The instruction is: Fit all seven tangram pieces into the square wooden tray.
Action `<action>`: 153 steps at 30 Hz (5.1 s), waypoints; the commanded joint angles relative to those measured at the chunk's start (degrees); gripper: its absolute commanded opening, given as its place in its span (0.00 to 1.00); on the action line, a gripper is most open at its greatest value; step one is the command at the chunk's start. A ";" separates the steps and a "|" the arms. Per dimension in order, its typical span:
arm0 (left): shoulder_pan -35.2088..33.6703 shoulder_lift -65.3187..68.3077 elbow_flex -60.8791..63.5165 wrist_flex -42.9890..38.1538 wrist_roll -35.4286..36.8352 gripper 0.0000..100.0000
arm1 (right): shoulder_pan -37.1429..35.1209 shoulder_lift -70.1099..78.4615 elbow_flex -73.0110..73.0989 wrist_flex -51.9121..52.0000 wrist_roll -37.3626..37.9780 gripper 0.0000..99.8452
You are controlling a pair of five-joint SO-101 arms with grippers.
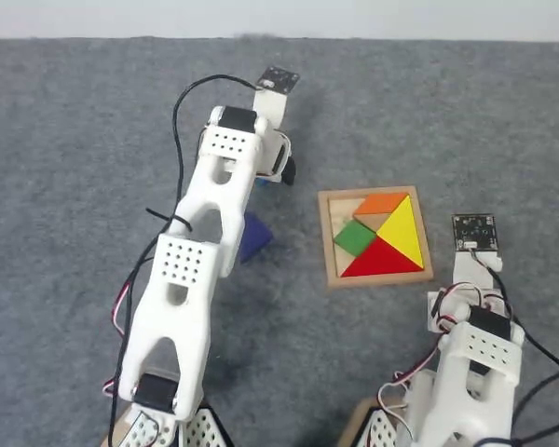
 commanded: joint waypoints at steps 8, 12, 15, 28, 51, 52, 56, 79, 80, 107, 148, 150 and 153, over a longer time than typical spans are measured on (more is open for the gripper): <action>0.44 6.86 -18.59 12.48 -1.58 0.11 | -0.75 -1.54 -0.35 -1.54 1.14 0.01; 0.70 6.86 -19.03 14.33 -1.58 0.09 | -0.57 -1.54 -0.35 -1.54 1.14 0.01; 0.53 6.77 -18.86 14.51 -0.62 0.09 | -0.57 -1.54 -0.35 -1.54 1.14 0.01; 5.19 -19.69 -0.04 9.14 2.29 0.10 | -0.84 -1.54 -0.35 -1.54 1.14 0.01; 2.64 -1.05 -4.18 8.79 -6.95 0.09 | -0.75 -1.54 -0.35 -1.54 1.14 0.01; 2.46 -0.62 -5.05 11.25 -6.95 0.09 | -0.75 -1.54 -0.35 -1.54 1.14 0.01; 1.85 -2.46 -5.05 14.59 -6.42 0.09 | -0.75 -1.54 -0.35 -1.54 1.05 0.01; 2.81 -32.79 39.78 -27.16 -0.09 0.09 | -0.48 -1.54 -0.35 -1.54 0.88 0.01; 2.64 -30.15 38.55 -26.81 -0.09 0.09 | -0.48 -1.54 -0.35 -1.54 0.97 0.01; 4.66 -39.74 34.77 14.24 -6.95 0.05 | -0.75 -1.63 -0.09 -1.89 1.05 0.01; -1.23 -45.54 75.82 -20.31 -29.45 0.07 | -0.84 -1.63 0.35 -2.07 1.14 0.01; -0.97 -45.71 75.38 -19.25 -29.45 0.06 | -0.84 -1.63 0.35 -2.07 1.14 0.01; -0.44 -46.59 73.80 -16.79 -29.27 0.06 | -0.84 -1.63 0.35 -2.07 1.14 0.01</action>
